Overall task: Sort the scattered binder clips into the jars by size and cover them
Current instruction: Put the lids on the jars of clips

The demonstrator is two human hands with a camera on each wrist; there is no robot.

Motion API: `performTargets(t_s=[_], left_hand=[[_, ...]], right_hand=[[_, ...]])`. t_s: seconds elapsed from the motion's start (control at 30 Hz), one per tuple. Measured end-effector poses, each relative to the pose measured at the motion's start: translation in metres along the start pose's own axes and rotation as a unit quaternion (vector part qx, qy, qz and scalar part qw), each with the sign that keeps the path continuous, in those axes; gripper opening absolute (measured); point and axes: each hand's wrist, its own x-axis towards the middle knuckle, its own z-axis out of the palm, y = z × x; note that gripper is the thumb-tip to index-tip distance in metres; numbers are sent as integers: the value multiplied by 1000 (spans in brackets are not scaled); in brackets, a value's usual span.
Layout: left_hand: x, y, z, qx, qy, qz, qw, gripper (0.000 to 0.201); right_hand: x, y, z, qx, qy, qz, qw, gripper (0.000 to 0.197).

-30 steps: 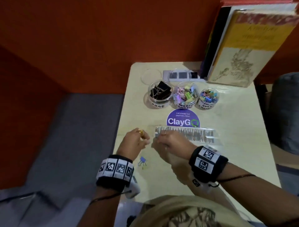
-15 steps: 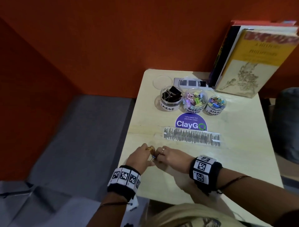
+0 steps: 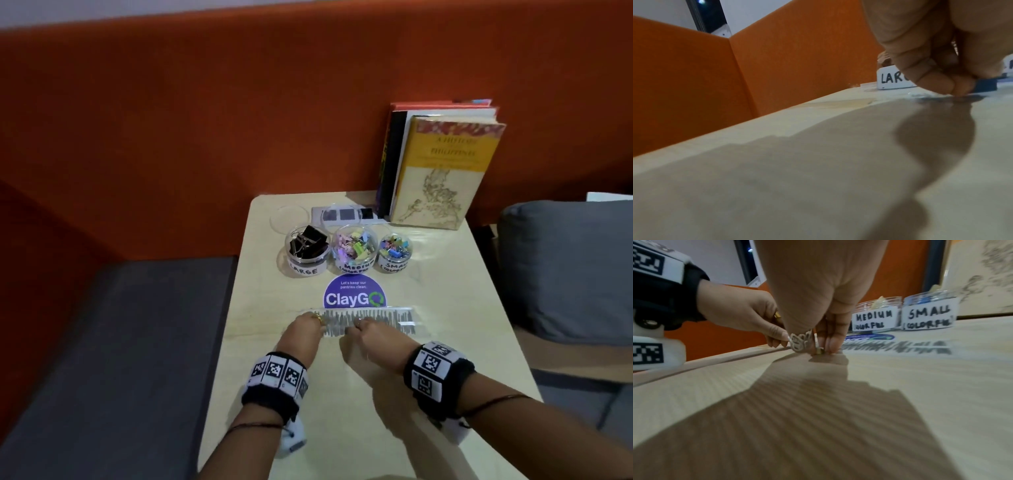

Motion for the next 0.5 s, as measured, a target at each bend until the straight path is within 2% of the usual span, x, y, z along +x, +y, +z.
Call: performTargets(t_s=[0.13, 0.2, 0.3, 0.33, 0.4, 0.5], left_hand=[[31, 43, -12, -82, 44, 41, 995, 24], [46, 62, -19, -129, 84, 43, 987, 18], [69, 98, -31, -118, 100, 79, 985, 26], [77, 109, -35, -109, 112, 97, 983, 26], [93, 126, -41, -88, 135, 100, 982, 27], [117, 143, -39, -45, 160, 70, 984, 28]], right_hand=[[-10, 25, 1, 87, 52, 23, 995, 22], [-16, 33, -2, 158, 109, 49, 980, 16], [-25, 59, -6, 263, 260, 126, 921, 17], [-27, 69, -12, 297, 293, 153, 896, 20], [-27, 88, -28, 337, 332, 195, 859, 12], [-15, 115, -53, 320, 364, 221, 847, 14]])
